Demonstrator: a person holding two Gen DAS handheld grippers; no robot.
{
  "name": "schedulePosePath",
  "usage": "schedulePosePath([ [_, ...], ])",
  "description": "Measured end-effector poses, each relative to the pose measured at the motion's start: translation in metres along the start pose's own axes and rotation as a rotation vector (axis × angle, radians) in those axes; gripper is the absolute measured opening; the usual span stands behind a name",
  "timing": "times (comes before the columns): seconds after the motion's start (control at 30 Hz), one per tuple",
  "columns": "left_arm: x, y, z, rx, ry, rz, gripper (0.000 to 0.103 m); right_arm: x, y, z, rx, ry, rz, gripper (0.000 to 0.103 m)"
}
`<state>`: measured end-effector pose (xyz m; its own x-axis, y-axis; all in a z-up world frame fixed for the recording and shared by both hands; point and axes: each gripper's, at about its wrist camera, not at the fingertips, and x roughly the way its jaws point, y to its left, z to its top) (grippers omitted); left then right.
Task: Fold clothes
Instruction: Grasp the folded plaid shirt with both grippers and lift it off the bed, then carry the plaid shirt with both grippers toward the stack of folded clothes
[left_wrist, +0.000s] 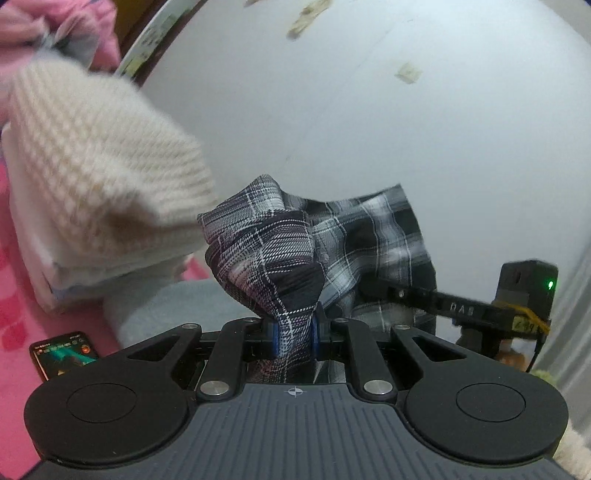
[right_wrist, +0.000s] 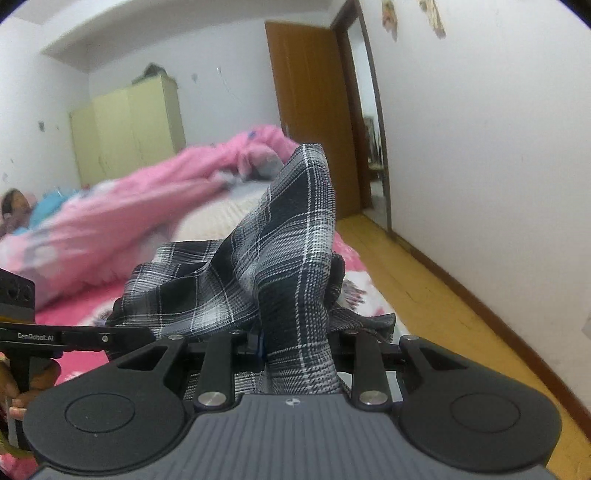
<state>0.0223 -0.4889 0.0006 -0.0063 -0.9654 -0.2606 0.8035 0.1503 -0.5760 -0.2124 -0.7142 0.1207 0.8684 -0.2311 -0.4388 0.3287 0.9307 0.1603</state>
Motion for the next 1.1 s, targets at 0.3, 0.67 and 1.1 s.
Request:
schedulePosePath([
  [0.3, 0.064, 0.074, -0.002, -0.067, 0.079, 0.120, 0.014, 0.138, -0.038, -0.011, 0.006, 0.203, 0.065, 0.029],
  [0.67, 0.078, 0.108, -0.012, -0.130, 0.155, 0.180, 0.038, 0.177, -0.080, -0.034, 0.138, 0.326, 0.118, 0.039],
  [1.1, 0.045, 0.049, 0.001, 0.186, -0.039, 0.208, 0.051, 0.097, -0.027, 0.000, 0.019, 0.042, -0.022, 0.033],
])
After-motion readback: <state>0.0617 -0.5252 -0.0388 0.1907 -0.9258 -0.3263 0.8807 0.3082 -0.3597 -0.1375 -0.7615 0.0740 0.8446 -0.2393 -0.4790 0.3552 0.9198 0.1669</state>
